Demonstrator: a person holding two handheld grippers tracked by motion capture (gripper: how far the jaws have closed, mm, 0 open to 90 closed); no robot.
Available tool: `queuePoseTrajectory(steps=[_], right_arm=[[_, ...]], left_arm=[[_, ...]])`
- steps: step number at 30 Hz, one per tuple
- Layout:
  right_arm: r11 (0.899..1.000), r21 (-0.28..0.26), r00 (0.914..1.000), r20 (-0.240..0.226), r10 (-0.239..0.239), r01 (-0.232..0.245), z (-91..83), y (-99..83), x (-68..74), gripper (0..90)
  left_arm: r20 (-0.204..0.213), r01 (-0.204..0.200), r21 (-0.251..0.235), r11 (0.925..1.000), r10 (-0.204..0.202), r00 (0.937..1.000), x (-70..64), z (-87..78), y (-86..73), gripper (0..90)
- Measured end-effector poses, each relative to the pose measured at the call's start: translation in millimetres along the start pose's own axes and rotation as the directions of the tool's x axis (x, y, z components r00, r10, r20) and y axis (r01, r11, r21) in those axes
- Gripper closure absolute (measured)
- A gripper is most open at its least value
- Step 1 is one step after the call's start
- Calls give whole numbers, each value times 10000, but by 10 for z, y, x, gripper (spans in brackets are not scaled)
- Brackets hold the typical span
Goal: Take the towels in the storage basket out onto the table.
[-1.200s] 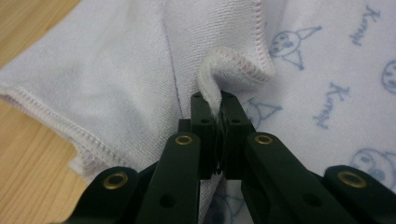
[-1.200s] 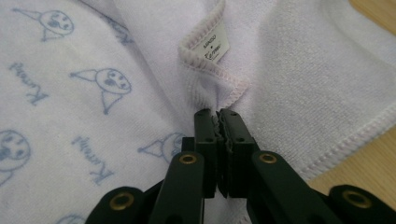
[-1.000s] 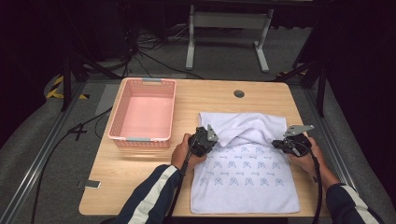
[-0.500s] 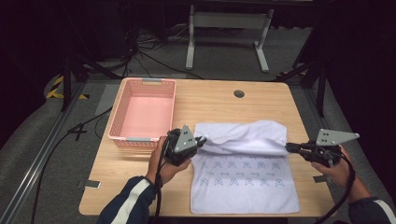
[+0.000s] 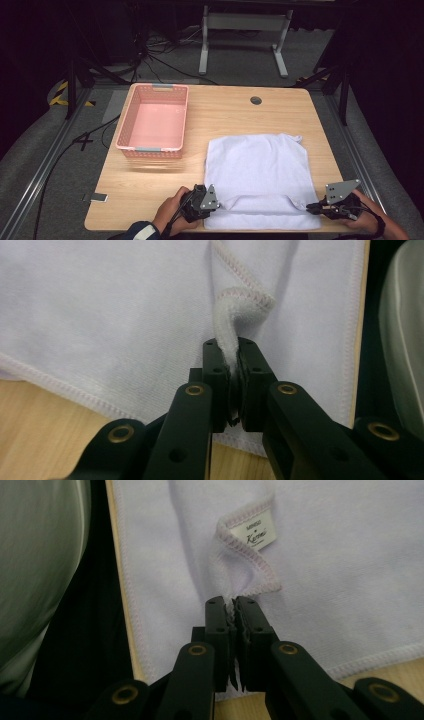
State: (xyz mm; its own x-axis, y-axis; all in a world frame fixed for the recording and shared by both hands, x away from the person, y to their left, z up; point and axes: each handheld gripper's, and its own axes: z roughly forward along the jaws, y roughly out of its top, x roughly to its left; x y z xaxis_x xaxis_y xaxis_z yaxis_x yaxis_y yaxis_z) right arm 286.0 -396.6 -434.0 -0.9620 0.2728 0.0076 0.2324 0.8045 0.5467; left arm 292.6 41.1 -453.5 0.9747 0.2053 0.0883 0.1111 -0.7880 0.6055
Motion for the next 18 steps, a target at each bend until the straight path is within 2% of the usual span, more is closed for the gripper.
queuePoseTrajectory(steps=[2,5,7,8,10,12,13,14,16,17,18], right_arm=[[10000,-19,10000,-79,15,-16,-8,-7,0,835],[9998,189,9999,-149,-27,30,-17,-20,4,778],[9996,290,9997,-238,-57,64,-19,-24,10,781],[9991,290,9995,-75,-307,309,-45,-17,27,815],[9988,-40,9988,1,-482,482,-104,-12,46,845],[9981,-308,9986,106,-525,528,-169,-21,46,853],[9974,-339,9980,65,-630,632,-199,-28,49,854],[9962,-420,9971,105,-756,760,-229,-34,53,854],[9929,-825,9963,53,-856,857,-310,-44,53,849],[9927,-633,9947,-57,-1029,1024,-328,-48,58,842],[9927,-499,9937,-188,-1109,1098,-329,-50,64,841]], left_arm=[[77,224,-60,9997,-223,9997,-2,-3,-20,841],[256,-57,17,10000,56,9997,-19,-8,-22,816],[292,-84,33,10000,83,9995,-42,-24,-34,807],[323,31,-121,9999,-27,9995,-44,-46,-46,807],[136,168,-435,9989,-162,9998,-24,-119,-67,834],[214,529,-990,9937,-511,9985,13,-202,-98,849],[173,404,-1192,9920,-386,9991,17,-237,-105,853],[-107,147,-1215,9925,-161,9998,5,-274,-102,855],[67,-137,-1176,9930,146,9999,-34,-299,-110,851],[203,-181,-1092,9939,204,9996,-44,-288,-113,846],[320,-192,-800,9966,218,9992,-60,-267,-119,831]])
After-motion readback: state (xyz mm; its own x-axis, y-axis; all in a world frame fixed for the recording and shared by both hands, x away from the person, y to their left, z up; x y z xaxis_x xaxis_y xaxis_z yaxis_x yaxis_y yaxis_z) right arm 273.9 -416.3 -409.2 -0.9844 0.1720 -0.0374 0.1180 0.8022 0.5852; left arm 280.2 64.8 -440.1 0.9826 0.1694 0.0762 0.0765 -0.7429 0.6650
